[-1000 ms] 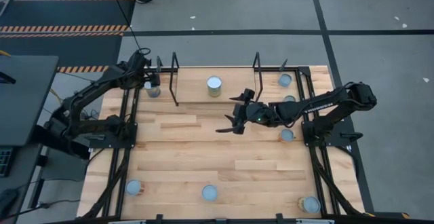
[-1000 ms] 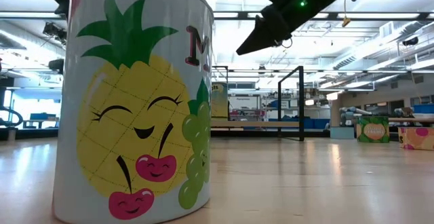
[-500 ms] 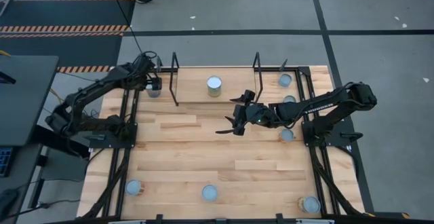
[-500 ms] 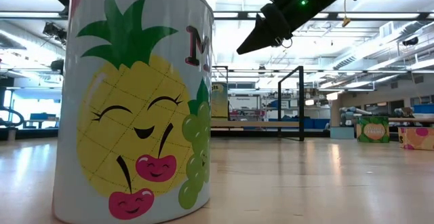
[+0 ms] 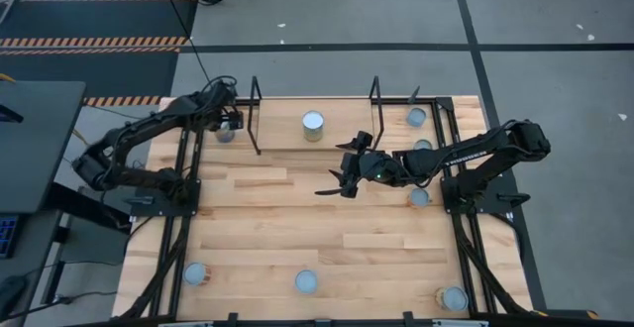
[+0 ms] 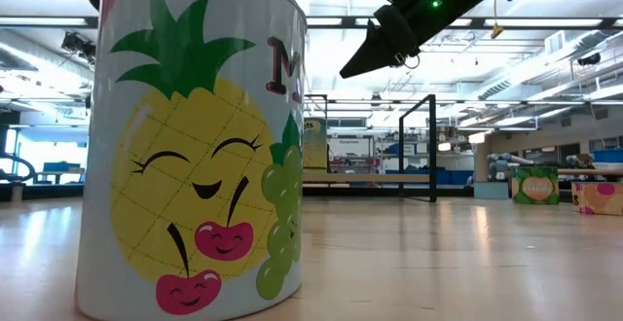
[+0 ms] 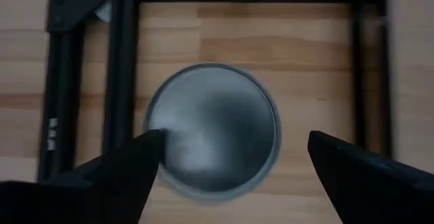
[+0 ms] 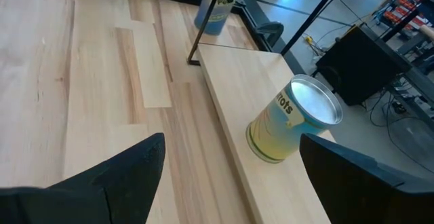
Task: Pick and place cans onto a shelf
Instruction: Put the canned carrots on the shelf
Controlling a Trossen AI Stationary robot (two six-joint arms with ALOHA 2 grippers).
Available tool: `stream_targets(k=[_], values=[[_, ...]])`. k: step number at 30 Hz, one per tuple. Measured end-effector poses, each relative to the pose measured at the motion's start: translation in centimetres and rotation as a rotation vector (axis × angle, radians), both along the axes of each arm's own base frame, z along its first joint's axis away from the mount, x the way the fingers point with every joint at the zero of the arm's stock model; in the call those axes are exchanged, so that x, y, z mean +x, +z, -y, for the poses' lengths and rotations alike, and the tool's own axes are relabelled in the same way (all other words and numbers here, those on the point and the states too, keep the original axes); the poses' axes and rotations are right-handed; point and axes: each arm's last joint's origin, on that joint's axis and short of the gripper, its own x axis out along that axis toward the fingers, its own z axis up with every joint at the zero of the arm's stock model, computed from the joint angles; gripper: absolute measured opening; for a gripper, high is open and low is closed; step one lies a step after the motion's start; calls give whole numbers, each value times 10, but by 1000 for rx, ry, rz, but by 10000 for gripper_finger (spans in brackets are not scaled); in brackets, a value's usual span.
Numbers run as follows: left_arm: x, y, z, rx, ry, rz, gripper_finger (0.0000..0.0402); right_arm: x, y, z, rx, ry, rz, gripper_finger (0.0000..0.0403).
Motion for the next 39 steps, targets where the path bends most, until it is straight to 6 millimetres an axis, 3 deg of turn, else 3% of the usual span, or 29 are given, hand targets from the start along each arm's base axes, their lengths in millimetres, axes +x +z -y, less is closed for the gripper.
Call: stream_targets(k=[9,20,39], values=[[3,-7,-4,1,29,-28,378,0,0,0,-1,0,-1,349],[6,7,9,43,-29,22,378,0,0,5,-1,-17,-1,349],[4,6,13,-7,-68,-9,378,0,0,5,16,-21,6,349]])
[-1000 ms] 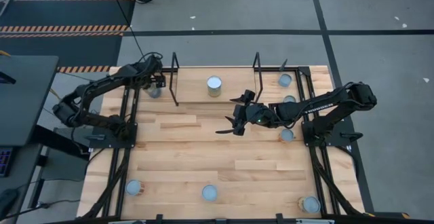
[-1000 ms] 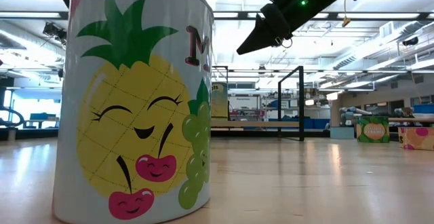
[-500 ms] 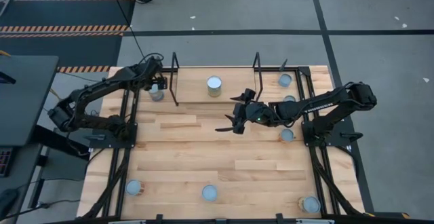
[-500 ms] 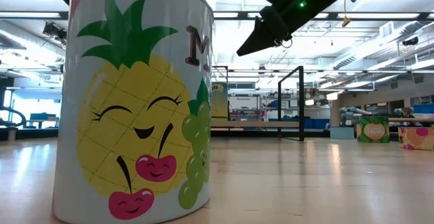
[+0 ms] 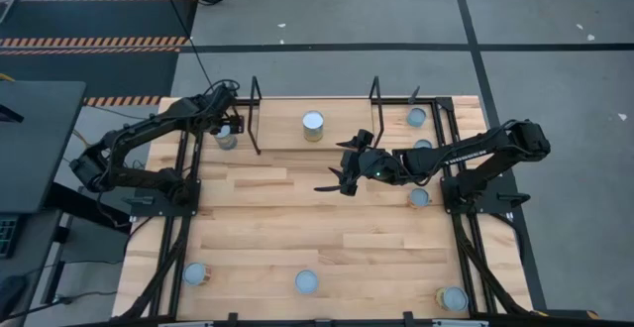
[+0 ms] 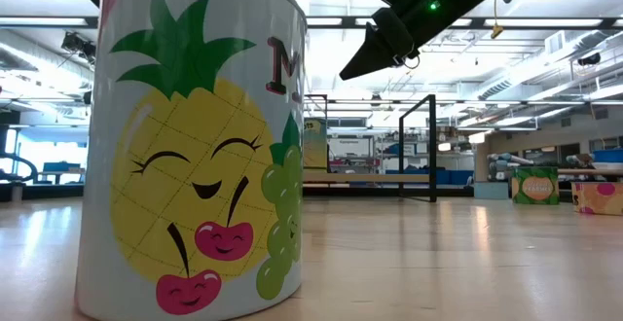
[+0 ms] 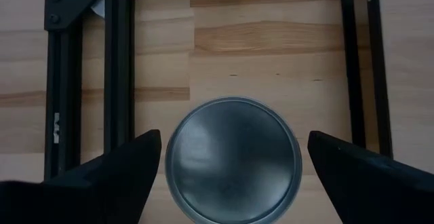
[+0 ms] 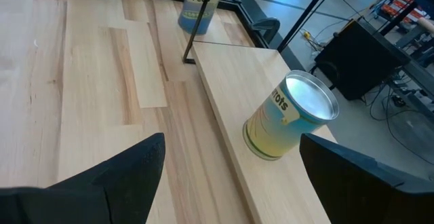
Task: Pick and place cans onto a shelf
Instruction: Put the canned carrots on the shelf
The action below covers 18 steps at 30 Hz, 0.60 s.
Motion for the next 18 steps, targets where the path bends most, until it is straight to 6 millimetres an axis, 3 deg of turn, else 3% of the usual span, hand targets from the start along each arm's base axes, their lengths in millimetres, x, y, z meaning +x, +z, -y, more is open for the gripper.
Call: stream_targets(k=[18], values=[[6,-11,-6,-30,38,-10,377,0,0,0,2,4,-6,349]])
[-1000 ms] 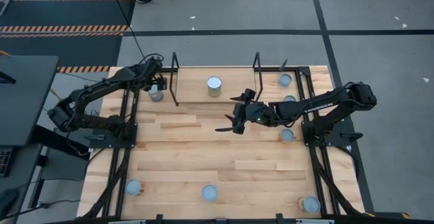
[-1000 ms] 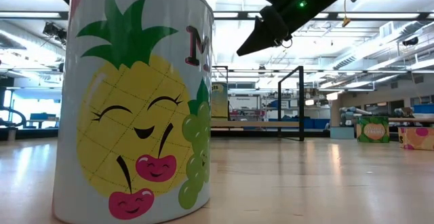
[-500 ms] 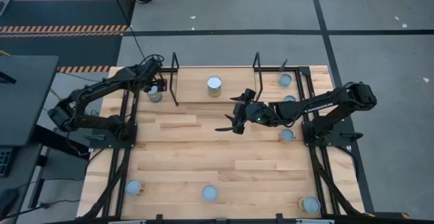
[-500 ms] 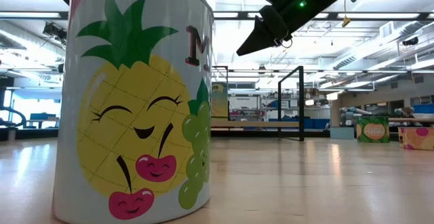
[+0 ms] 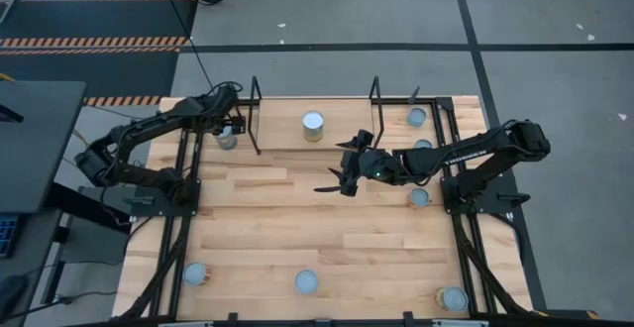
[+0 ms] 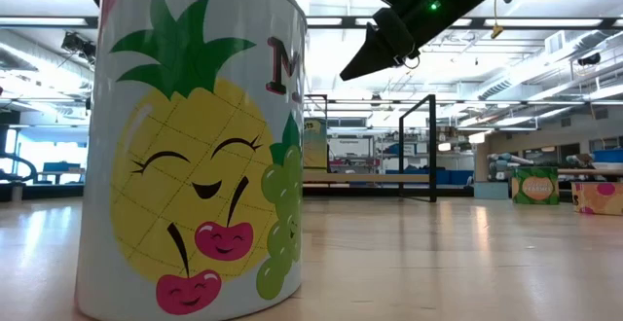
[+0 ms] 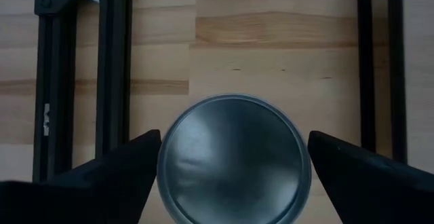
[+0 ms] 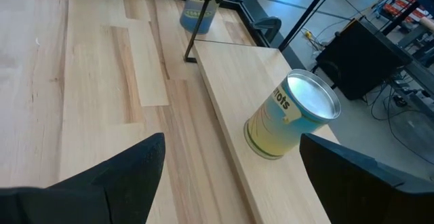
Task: Pick and place cans onto a shelf
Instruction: Put the canned carrots on the shelf
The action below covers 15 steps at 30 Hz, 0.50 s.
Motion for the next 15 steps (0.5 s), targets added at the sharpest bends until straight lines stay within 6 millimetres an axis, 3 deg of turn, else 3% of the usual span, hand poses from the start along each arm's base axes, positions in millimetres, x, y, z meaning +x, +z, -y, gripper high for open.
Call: stream_targets(k=[11,15], values=[[-3,2,5,-28,-24,-31,319,-1,-1,0,-1,1,-16,349],[-7,18,15,-26,-51,-34,319,-6,2,0,-2,1,-28,349]])
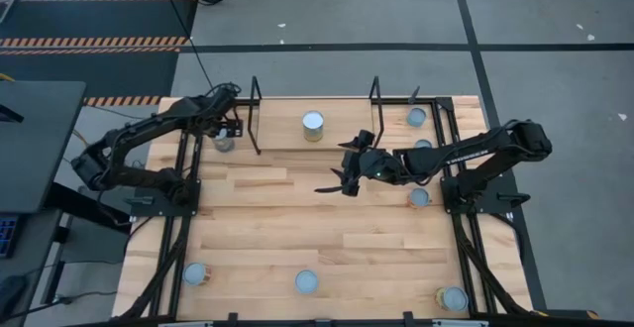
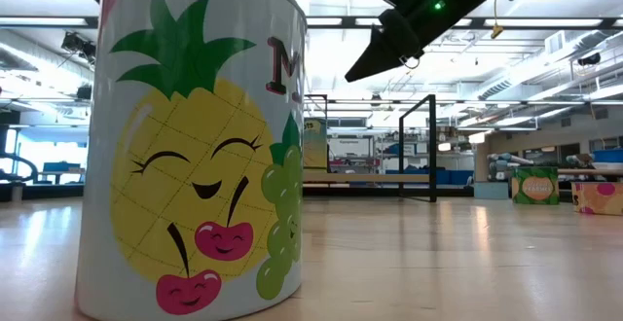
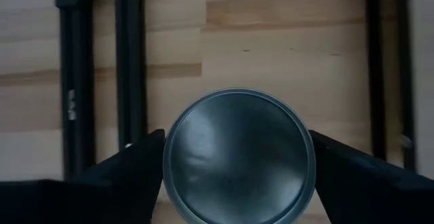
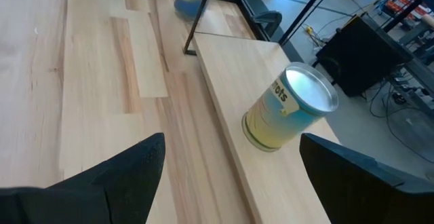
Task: Pick and place cans onto a shelf
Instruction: Put the canned carrots on the shelf
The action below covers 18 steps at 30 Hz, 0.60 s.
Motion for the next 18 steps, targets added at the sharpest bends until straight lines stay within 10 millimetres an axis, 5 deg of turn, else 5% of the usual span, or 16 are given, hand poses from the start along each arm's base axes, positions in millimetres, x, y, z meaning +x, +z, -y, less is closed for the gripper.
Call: stream_targets(k=[10,18], values=[[-3,112,48,95,-238,59,323,-24,30,1,2,3,54,349],[11,194,76,347,-516,299,323,-39,47,2,-30,21,86,349]])
